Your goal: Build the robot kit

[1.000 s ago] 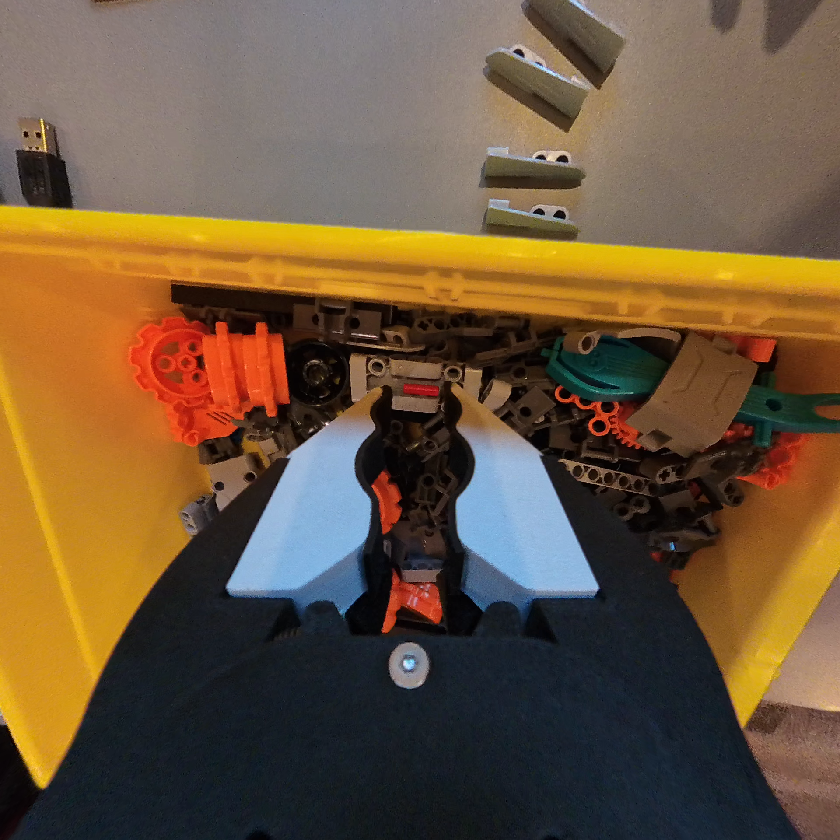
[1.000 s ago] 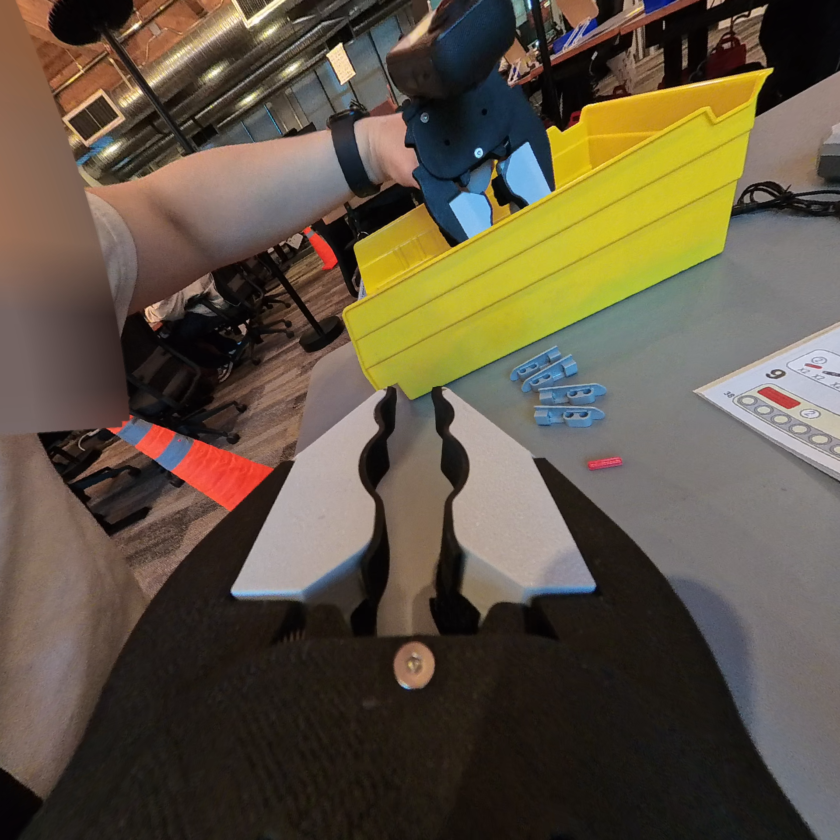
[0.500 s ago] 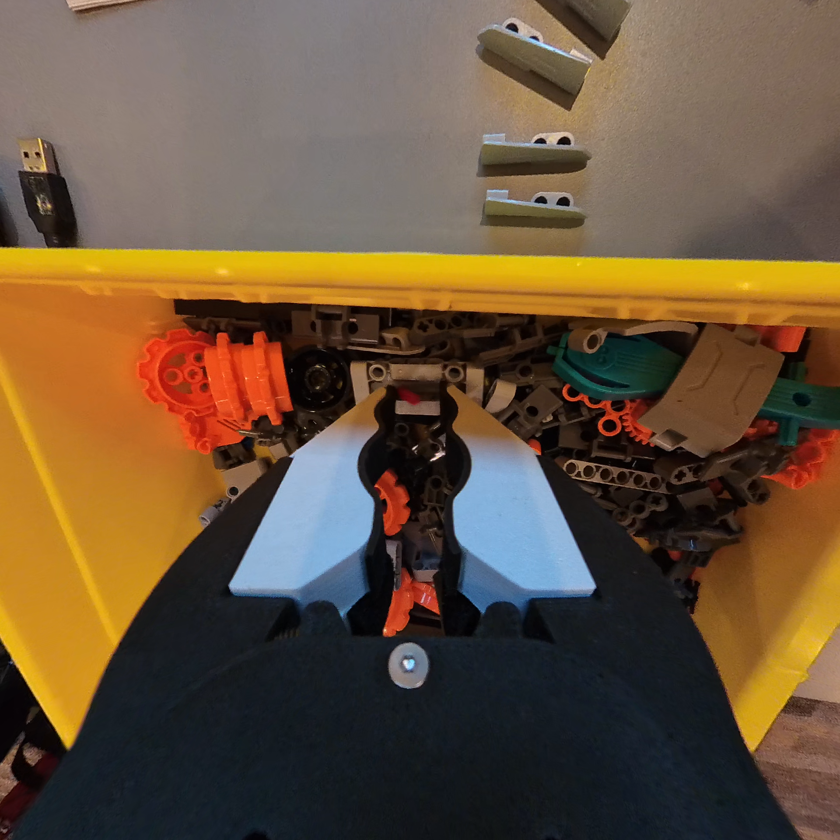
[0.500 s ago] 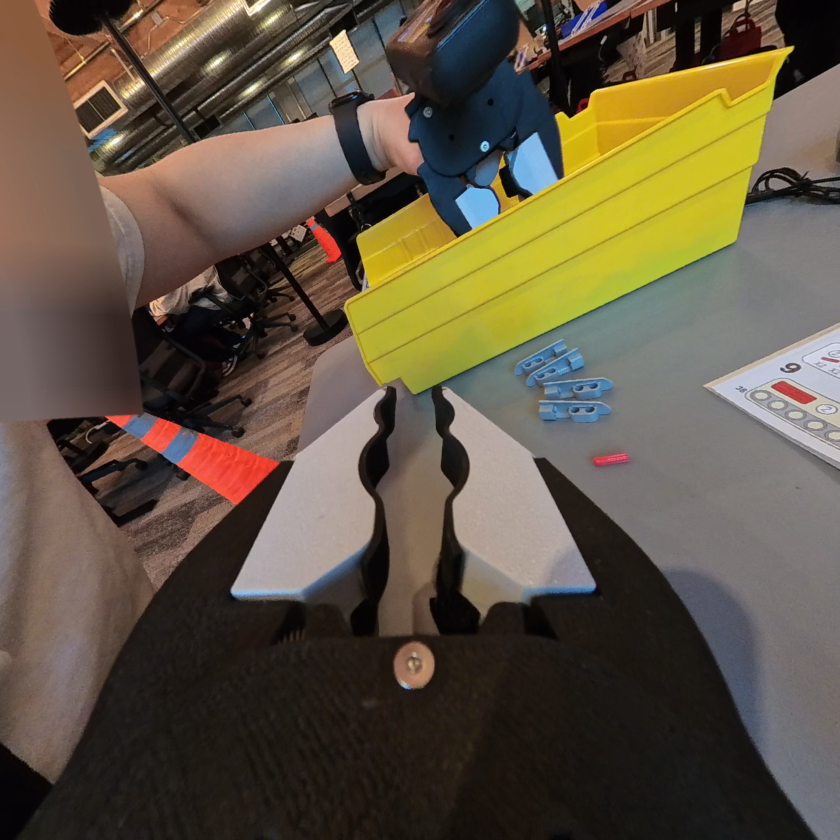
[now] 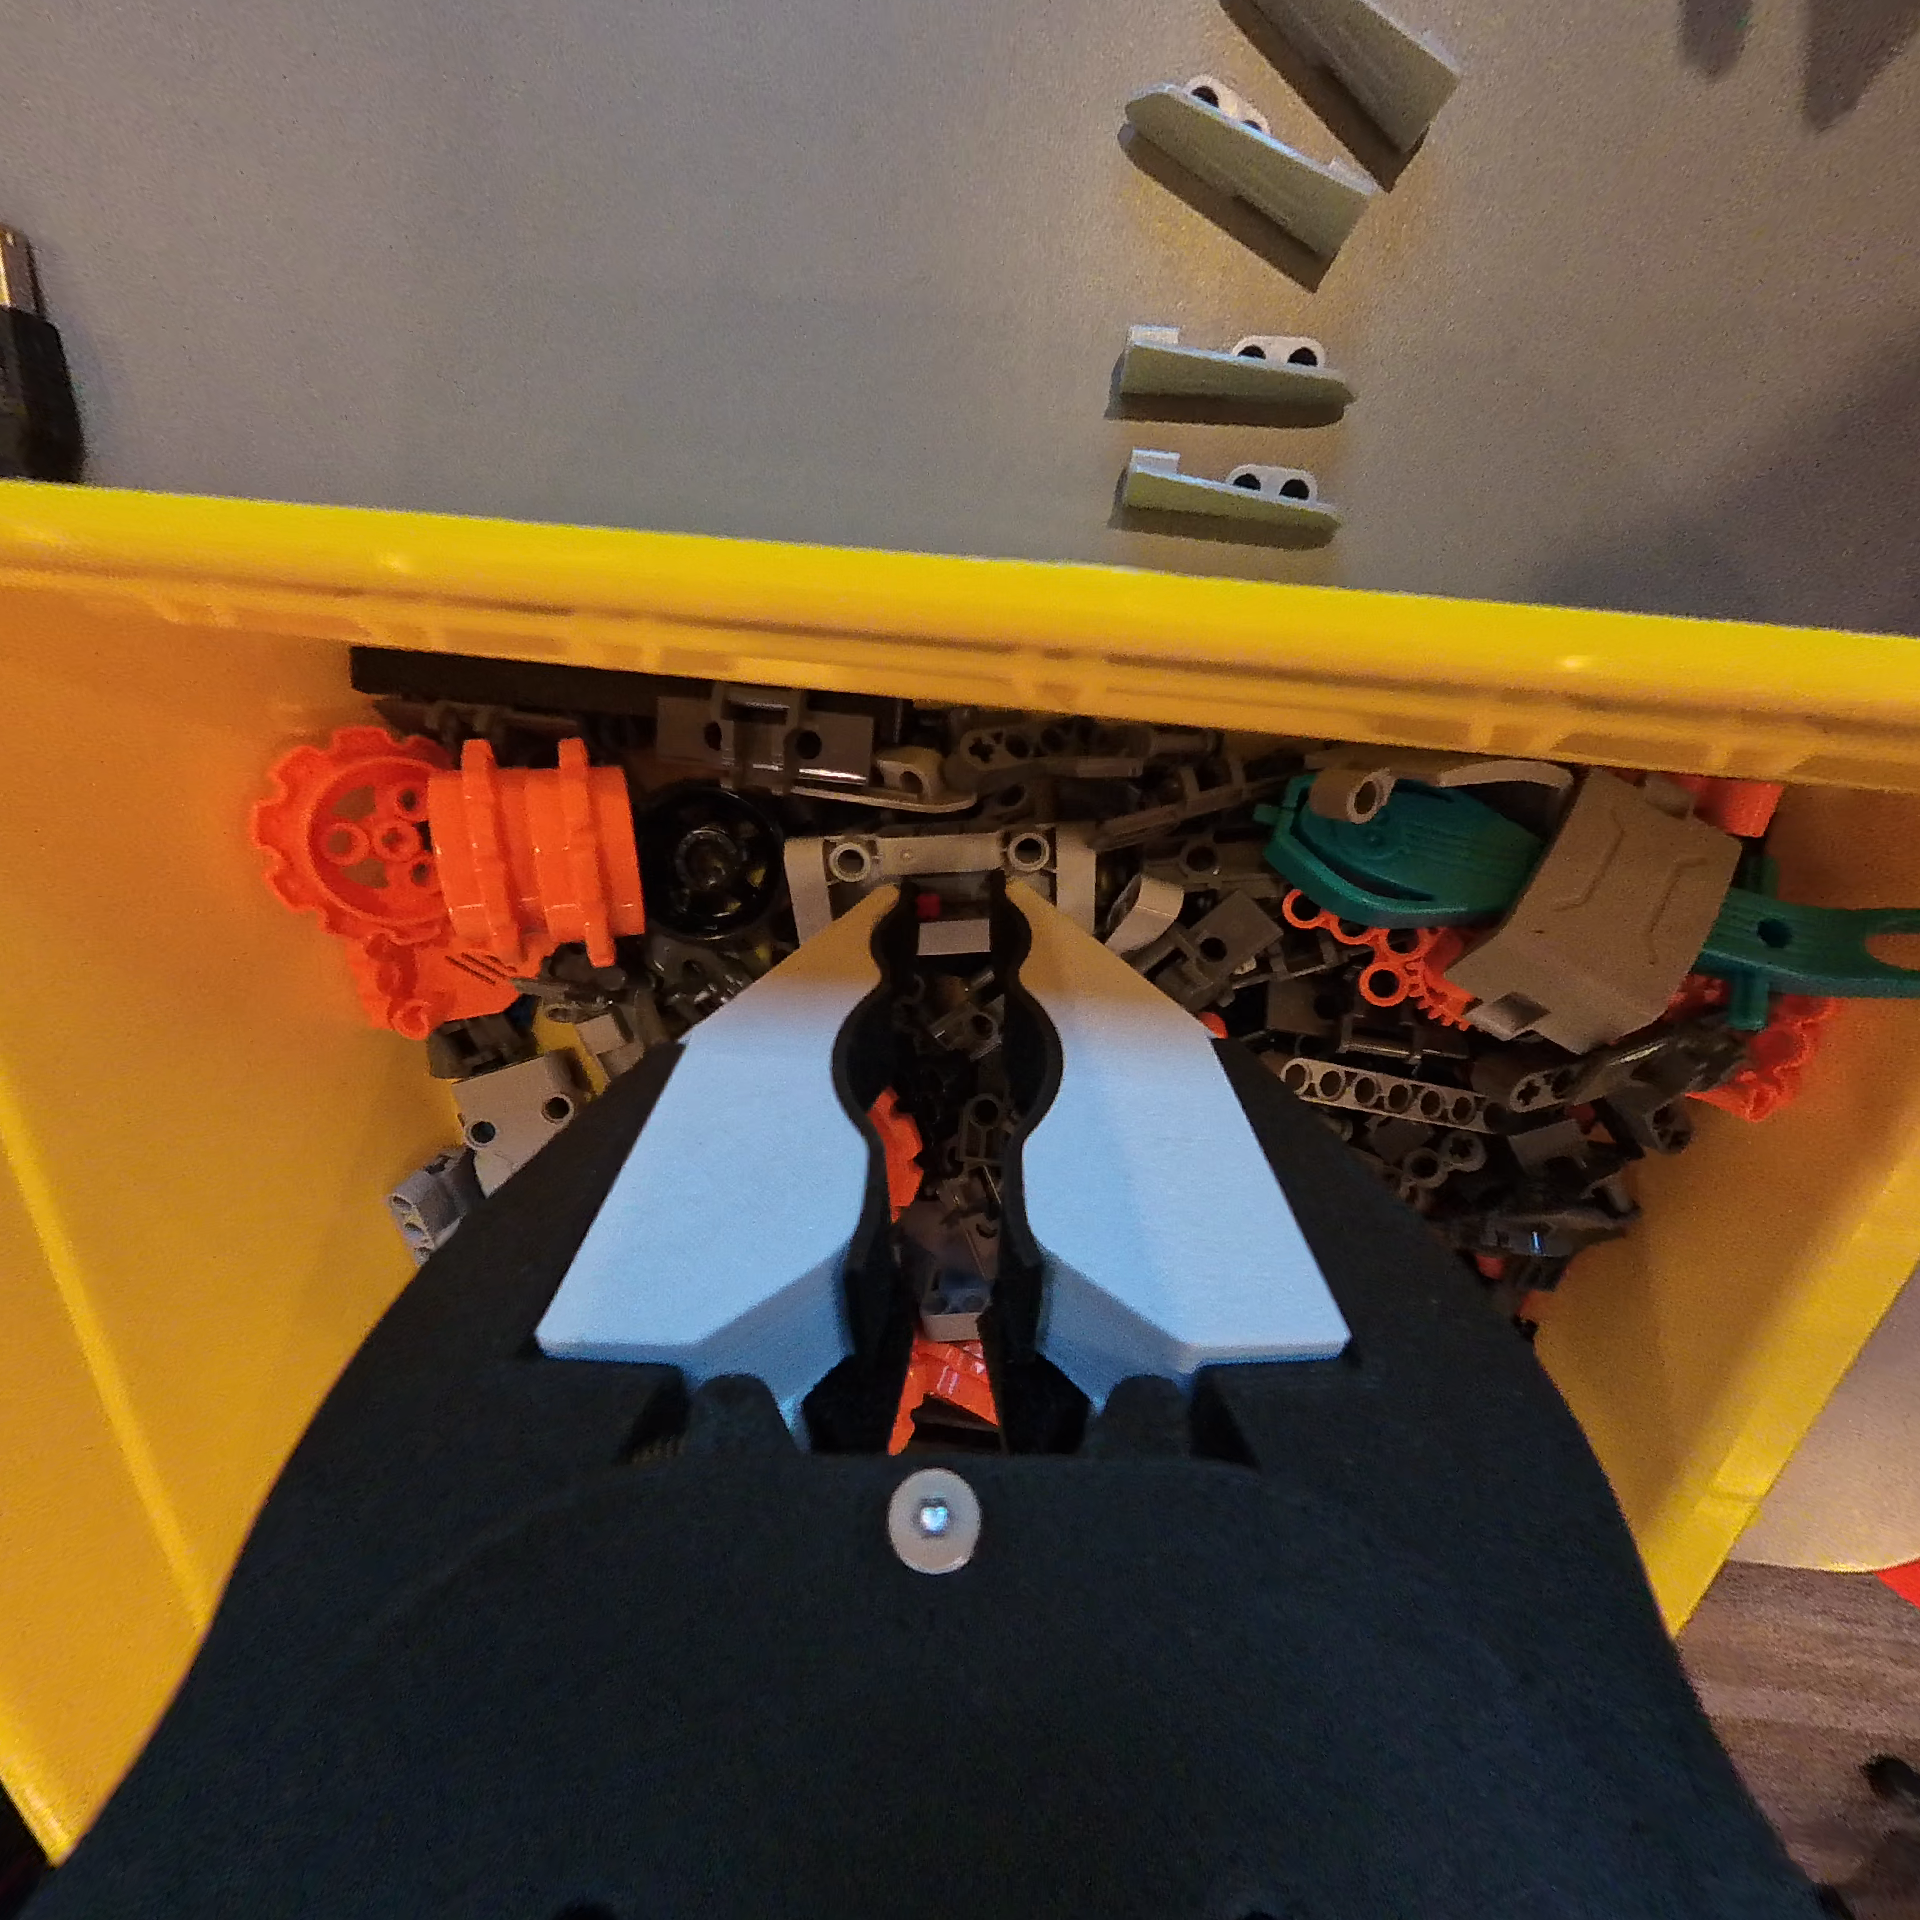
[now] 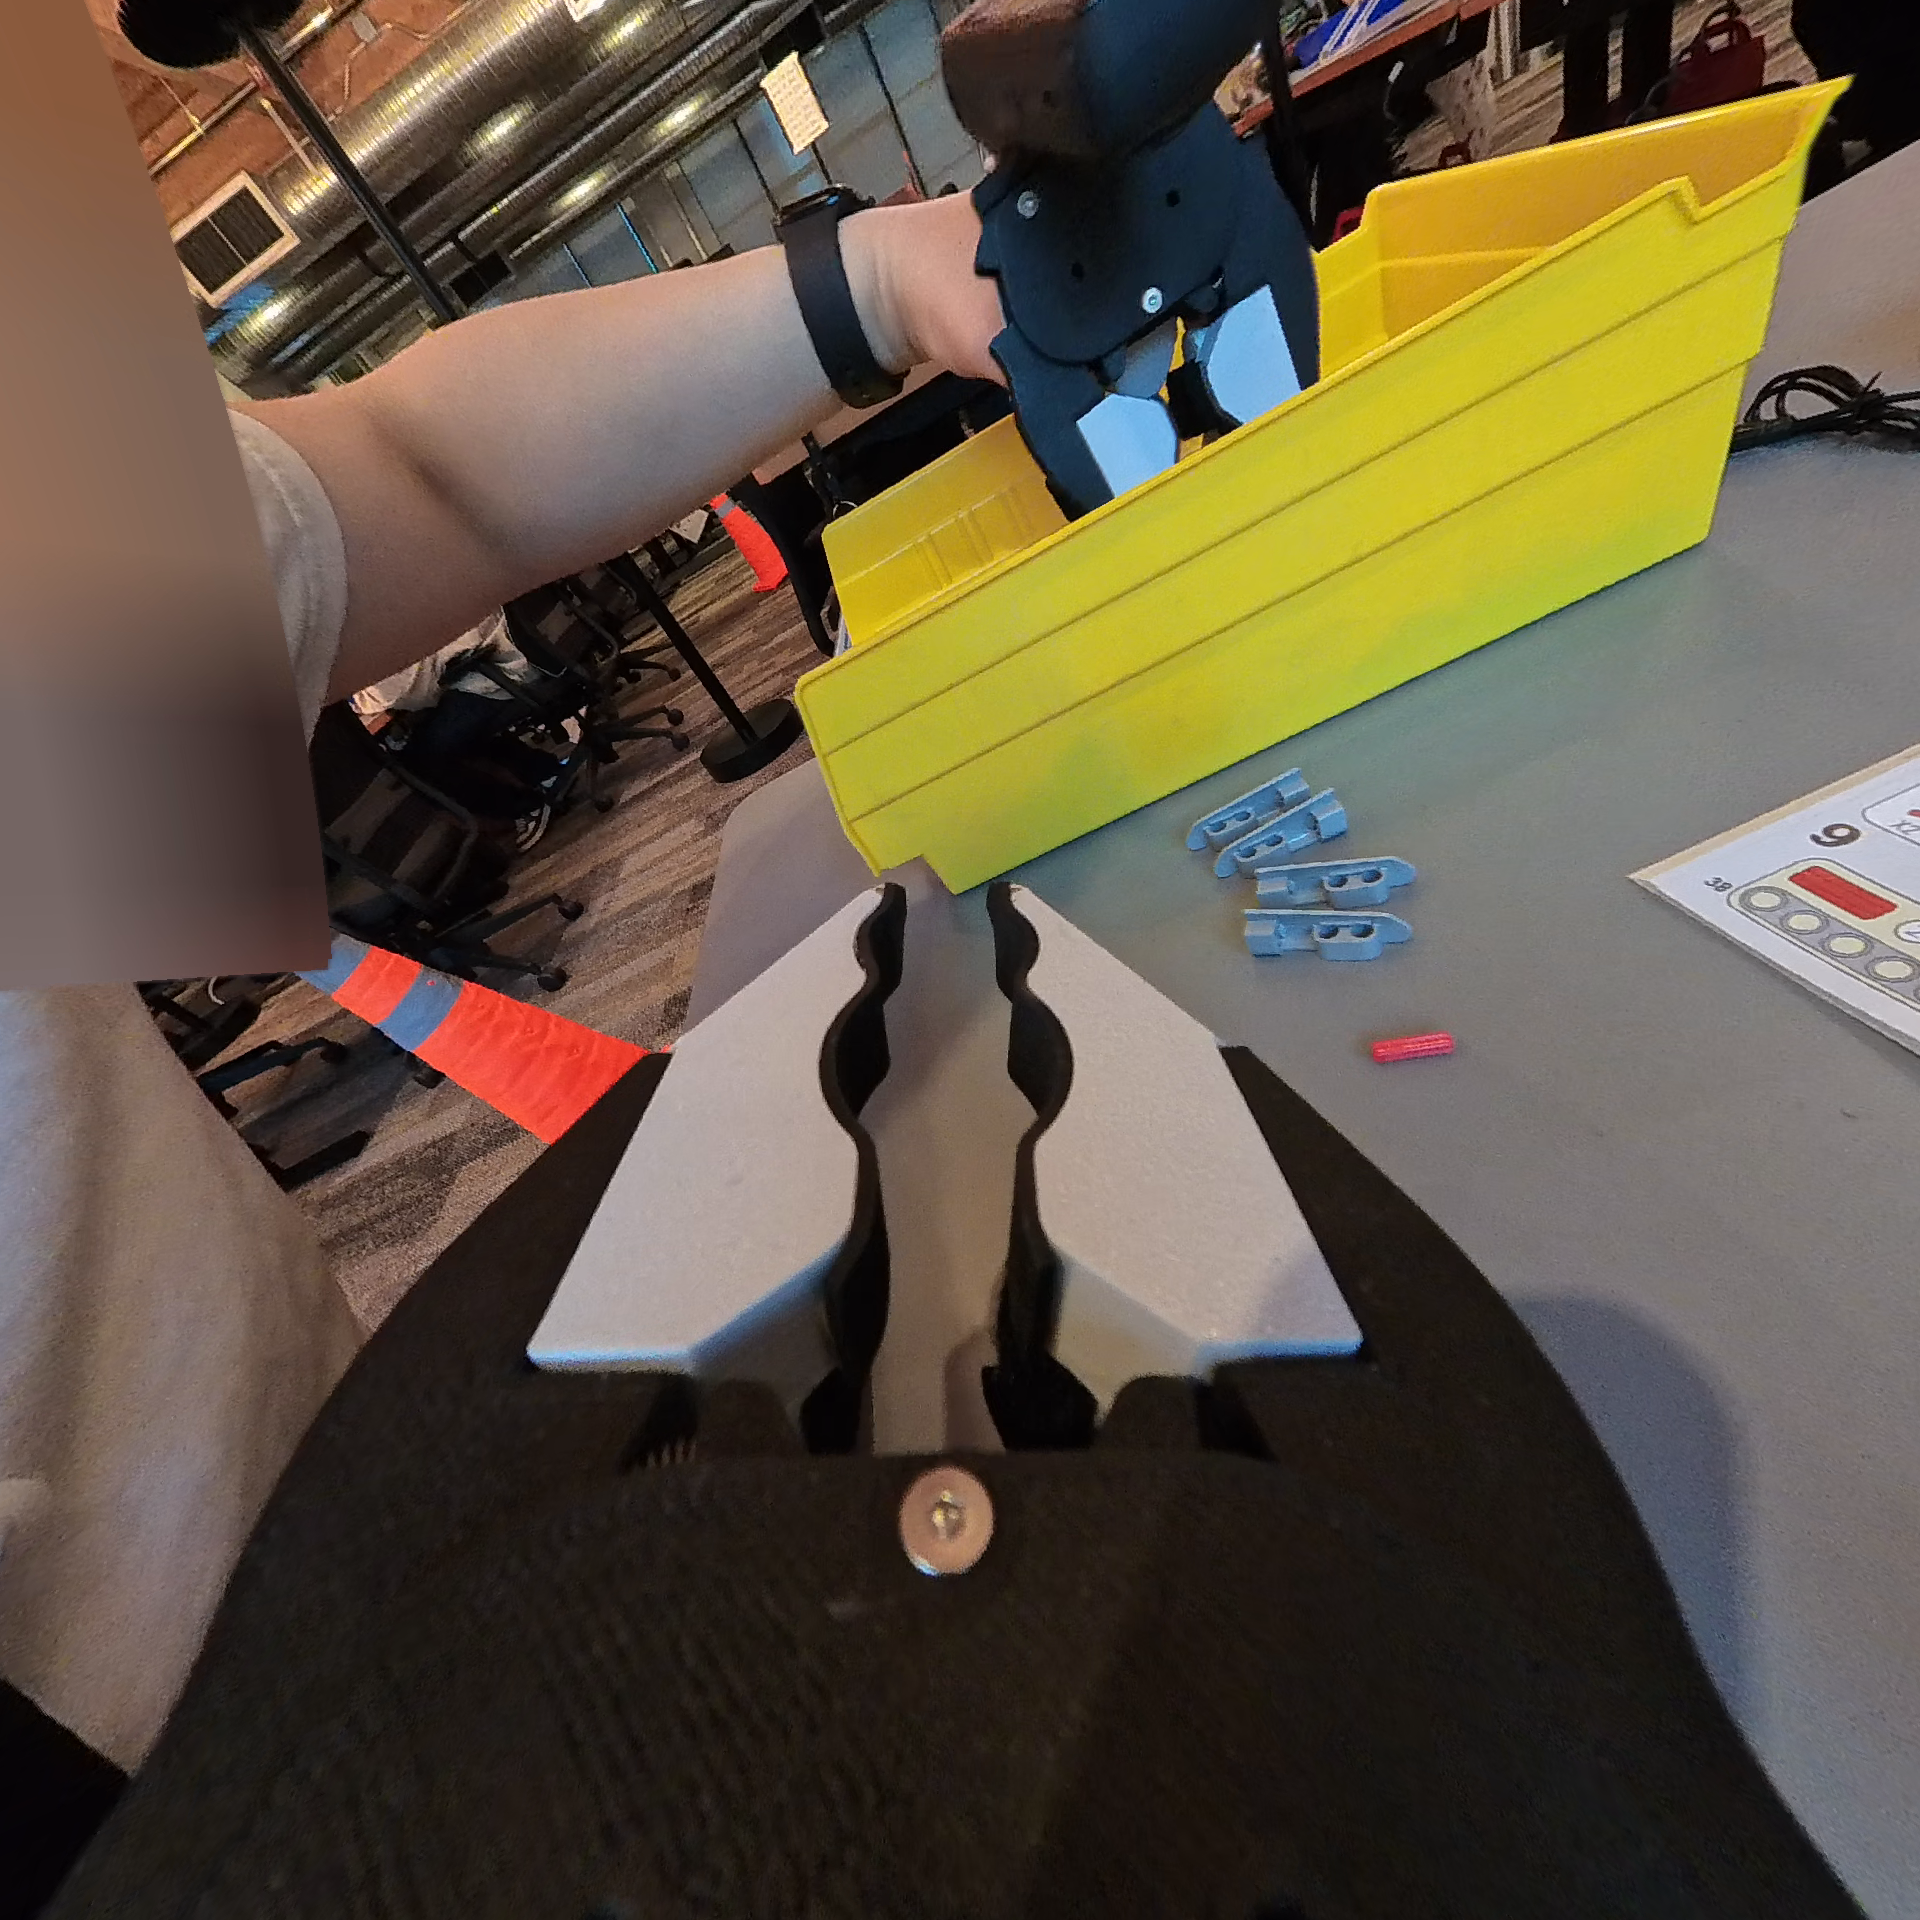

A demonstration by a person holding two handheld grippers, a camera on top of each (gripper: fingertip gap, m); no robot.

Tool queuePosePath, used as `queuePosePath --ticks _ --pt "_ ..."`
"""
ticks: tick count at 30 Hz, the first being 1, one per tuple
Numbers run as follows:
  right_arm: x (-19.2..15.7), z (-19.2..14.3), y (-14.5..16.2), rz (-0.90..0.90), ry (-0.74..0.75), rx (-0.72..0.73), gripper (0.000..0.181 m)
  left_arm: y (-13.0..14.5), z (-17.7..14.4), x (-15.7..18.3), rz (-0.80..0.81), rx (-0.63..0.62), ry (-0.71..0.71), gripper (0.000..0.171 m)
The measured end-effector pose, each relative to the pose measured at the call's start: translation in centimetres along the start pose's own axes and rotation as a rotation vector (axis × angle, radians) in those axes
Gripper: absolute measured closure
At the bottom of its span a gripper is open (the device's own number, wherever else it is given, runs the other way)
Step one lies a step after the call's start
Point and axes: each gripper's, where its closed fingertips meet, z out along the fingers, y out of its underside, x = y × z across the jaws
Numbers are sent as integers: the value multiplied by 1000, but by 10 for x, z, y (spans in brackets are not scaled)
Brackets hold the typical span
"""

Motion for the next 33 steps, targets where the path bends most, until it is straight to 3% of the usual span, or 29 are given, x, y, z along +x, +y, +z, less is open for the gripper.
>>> queuePosePath --ticks 2,8,12,17,21,24,27,30,33 --pt "-1 0 1 -2 -2 -4 165 0 0 -1 -8 0 1 169" --pt "-4 1 2 -2 -11 -10 165 4 -5 -3 -47 23 -30 169" --pt "-5 1 0 -8 -11 -5 165 2 -33 -17 -117 98 -158 170" --pt "-1 -4 -7 -15 24 20 166 -26 -97 -19 -341 304 -326 170" --pt "7 -18 -17 -85 124 40 166 -89 -126 31 -511 512 -275 170" --pt "2 -29 -17 -111 142 37 166 -126 -101 66 -556 477 -247 170" --pt "-4 -43 -5 -146 164 11 166 -141 -60 64 -514 326 -394 170" --pt "-9 -58 2 -203 187 6 166 -158 -20 62 -393 205 -388 170" --pt "-11 -69 1 -239 200 44 166 -163 4 55 -149 110 -398 170"
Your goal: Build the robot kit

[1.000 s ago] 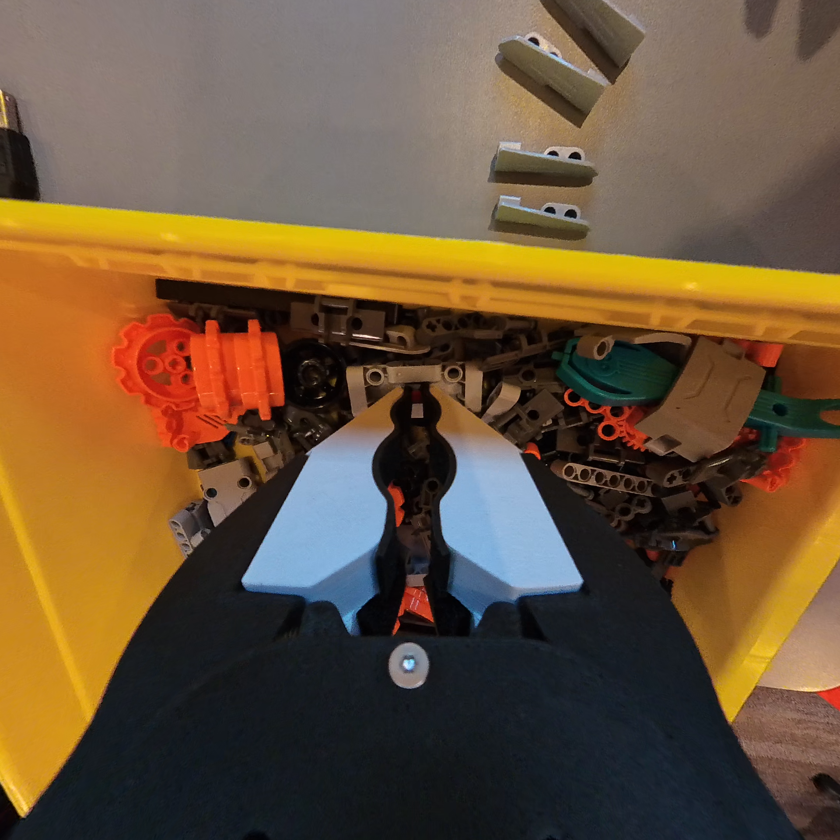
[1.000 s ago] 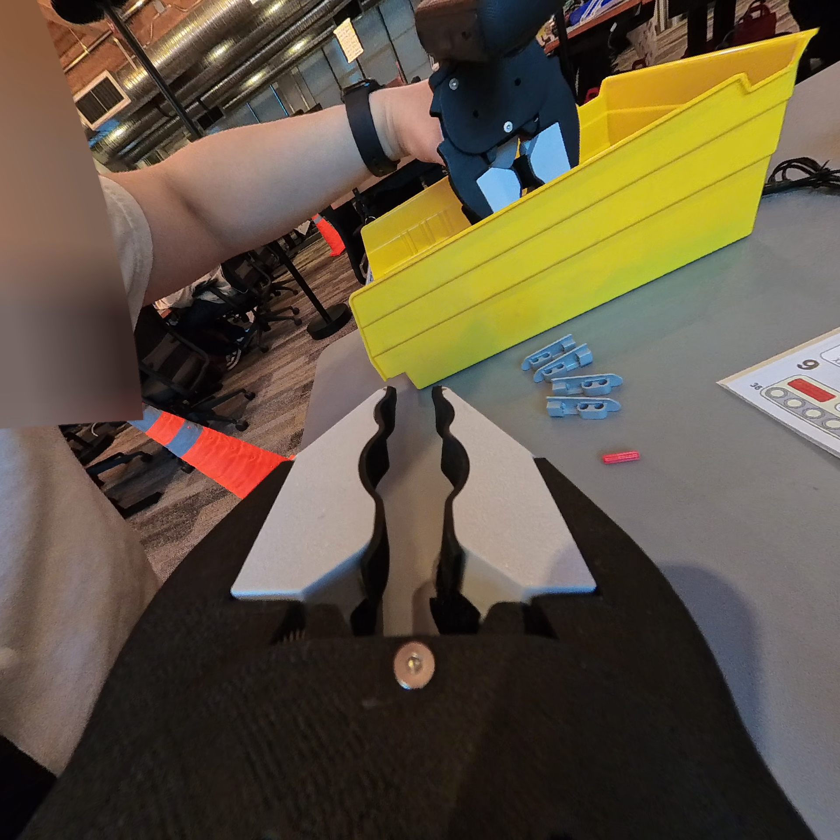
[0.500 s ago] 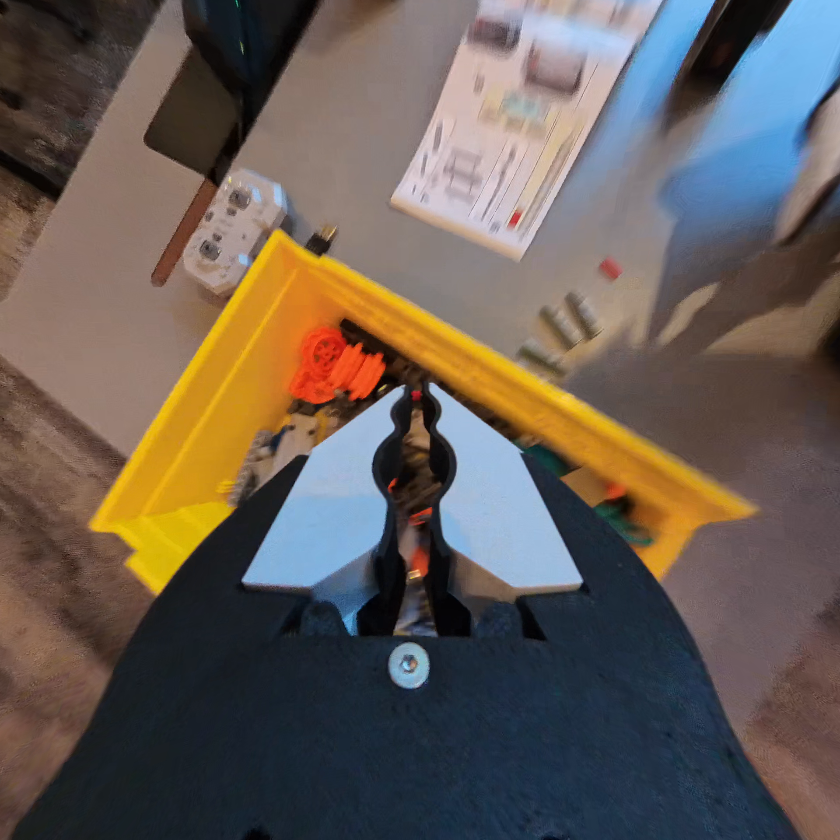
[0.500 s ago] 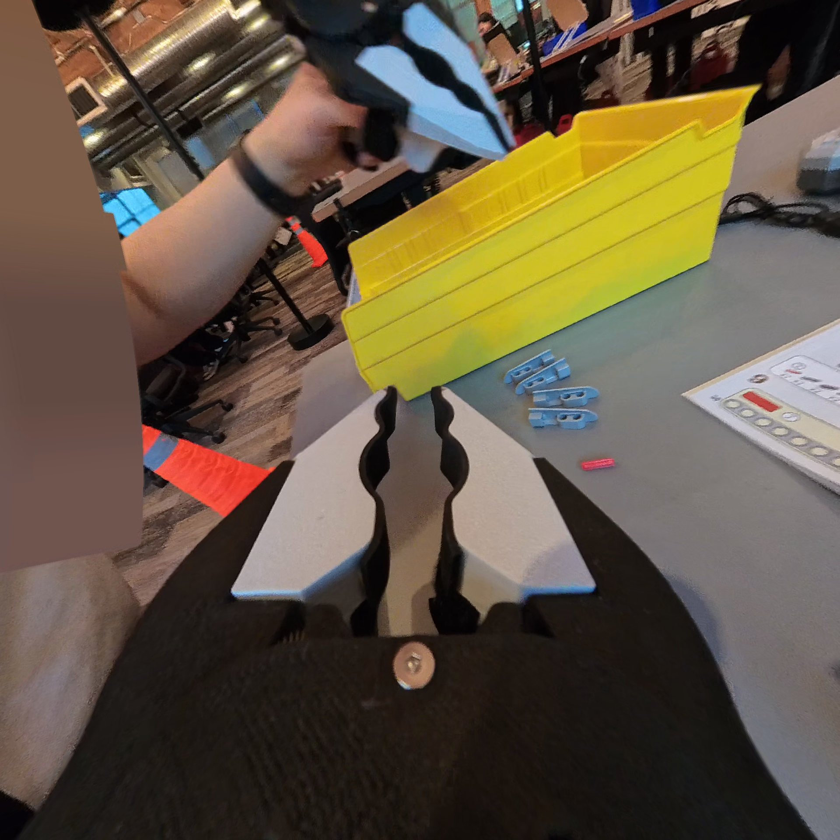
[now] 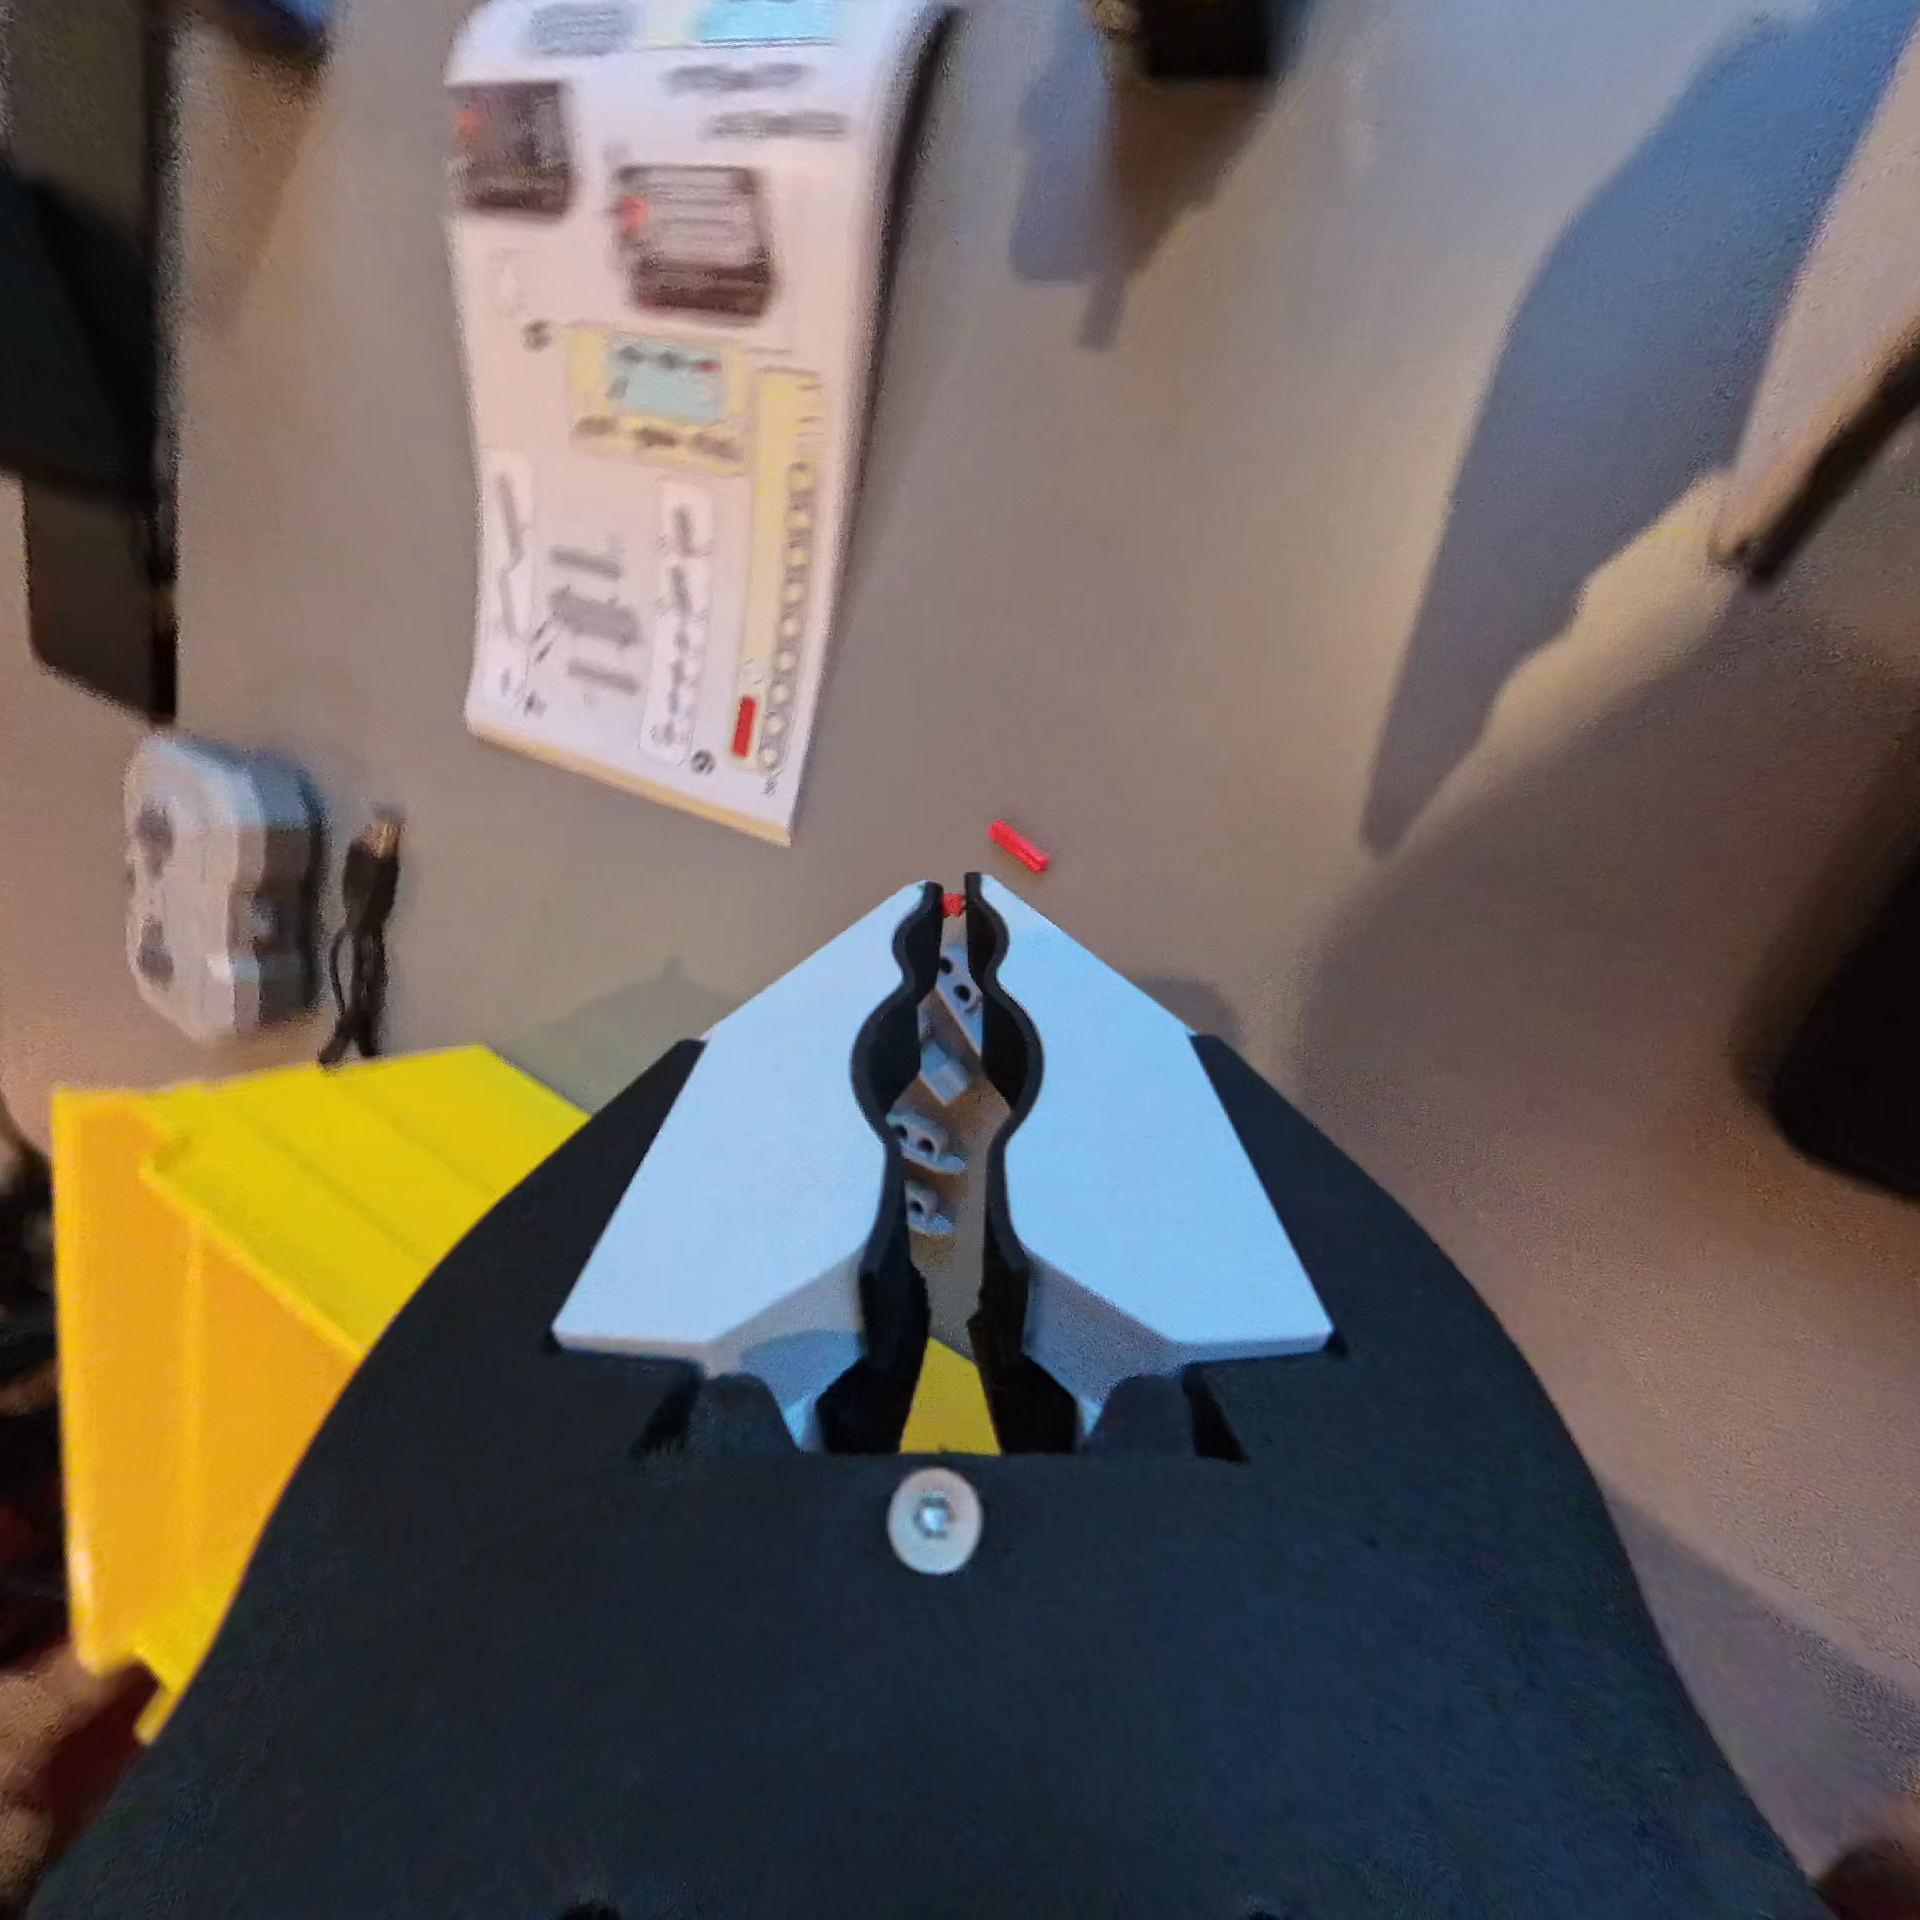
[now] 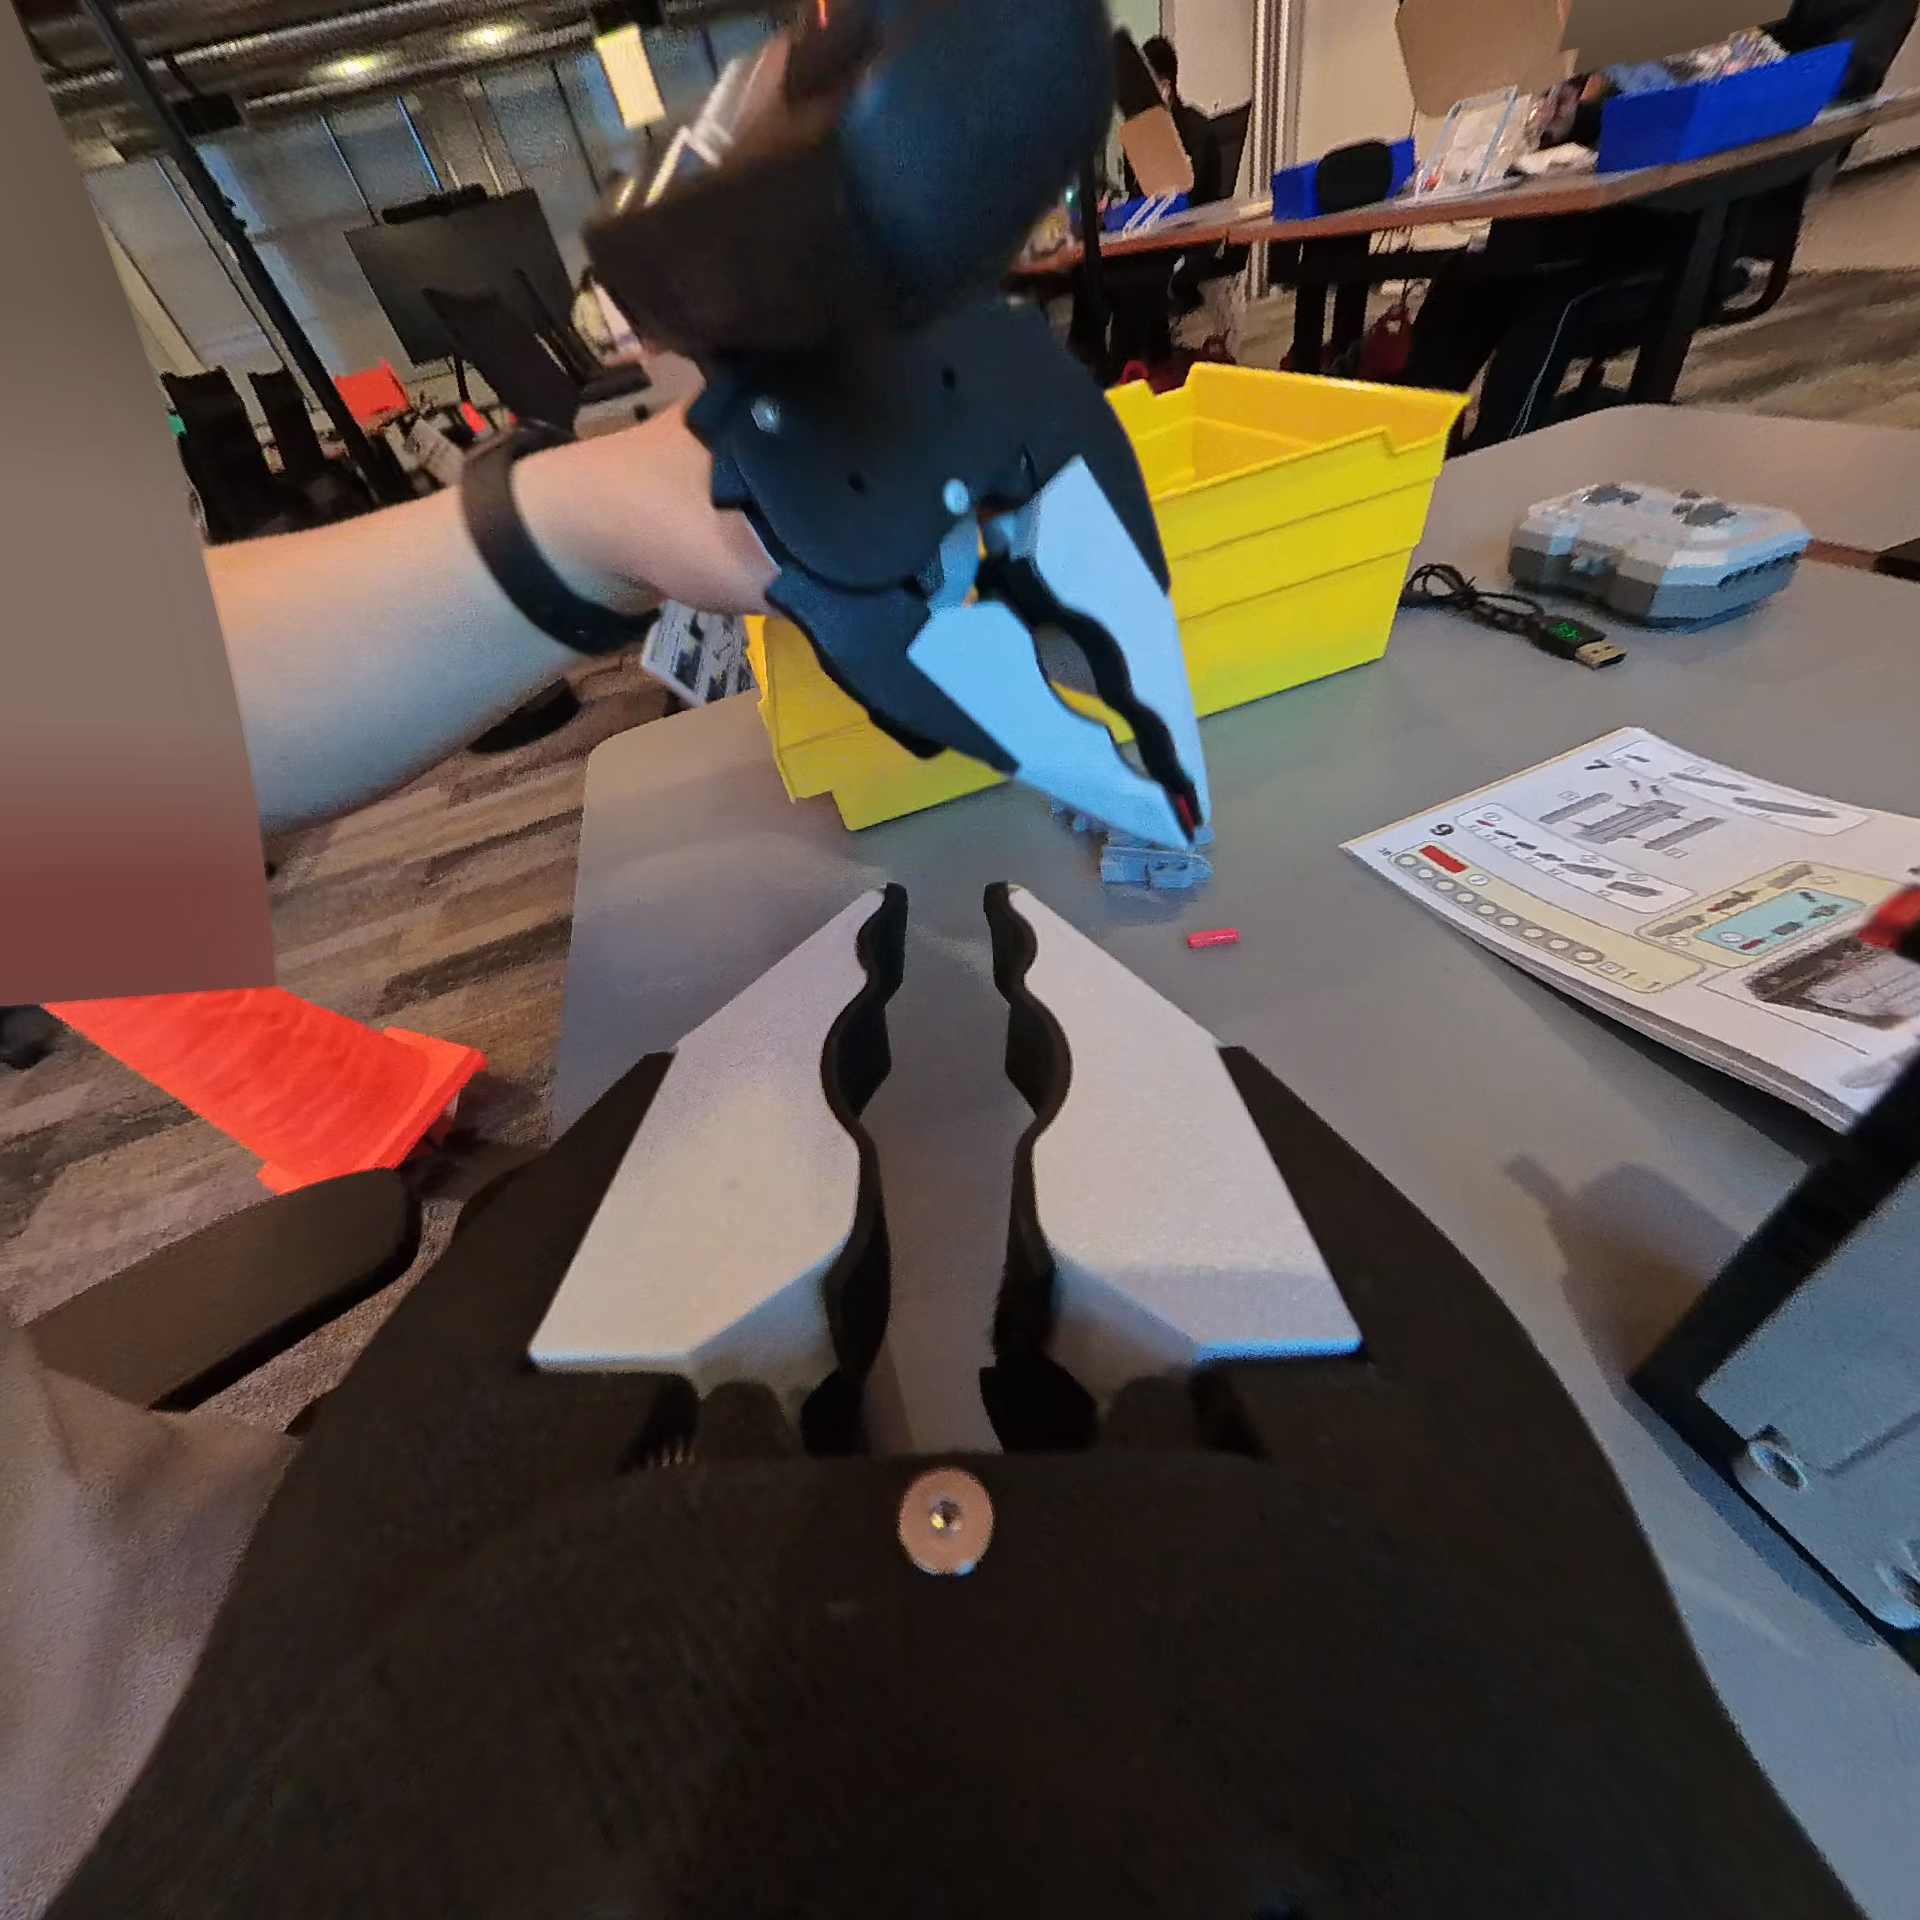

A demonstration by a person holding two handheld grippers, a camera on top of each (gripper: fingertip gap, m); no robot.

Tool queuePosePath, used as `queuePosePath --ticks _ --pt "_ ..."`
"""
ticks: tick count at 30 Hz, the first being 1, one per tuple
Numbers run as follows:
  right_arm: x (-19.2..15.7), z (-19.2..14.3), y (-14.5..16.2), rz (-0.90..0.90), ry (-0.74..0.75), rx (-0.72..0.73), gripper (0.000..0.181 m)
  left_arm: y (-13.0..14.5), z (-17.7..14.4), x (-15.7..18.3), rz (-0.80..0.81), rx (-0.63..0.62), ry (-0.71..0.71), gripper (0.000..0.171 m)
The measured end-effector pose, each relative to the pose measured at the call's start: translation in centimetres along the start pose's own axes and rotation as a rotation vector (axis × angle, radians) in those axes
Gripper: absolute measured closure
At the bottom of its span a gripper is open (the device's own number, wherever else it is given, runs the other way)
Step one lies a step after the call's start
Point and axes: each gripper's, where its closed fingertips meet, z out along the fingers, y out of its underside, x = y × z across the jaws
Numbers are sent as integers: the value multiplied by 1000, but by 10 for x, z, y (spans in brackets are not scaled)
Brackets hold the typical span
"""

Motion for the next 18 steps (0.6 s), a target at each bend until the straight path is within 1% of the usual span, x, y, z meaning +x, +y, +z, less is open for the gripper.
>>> queuePosePath --ticks 2,3,4,5,8,10,15,18 --pt "-1 -5 -6 8 -2 36 166 -2 8 -2 105 -15 -17 170" --pt "-1 -7 -9 8 -5 49 166 -2 10 1 126 -36 10 170" --pt "-2 -9 -11 7 -5 59 166 0 12 5 138 -68 45 170" --pt "-3 -10 -14 7 -10 72 166 3 14 3 150 -98 42 170" --pt "-11 -13 -20 8 -38 102 166 7 18 6 169 -127 77 170" --pt "-14 -14 -21 16 -55 105 166 13 20 1 169 -162 68 170" --pt "-21 -16 -25 25 -83 129 166 16 22 -4 215 -187 39 170" --pt "-23 -17 -26 33 -94 134 166 18 24 0 230 -196 63 170"
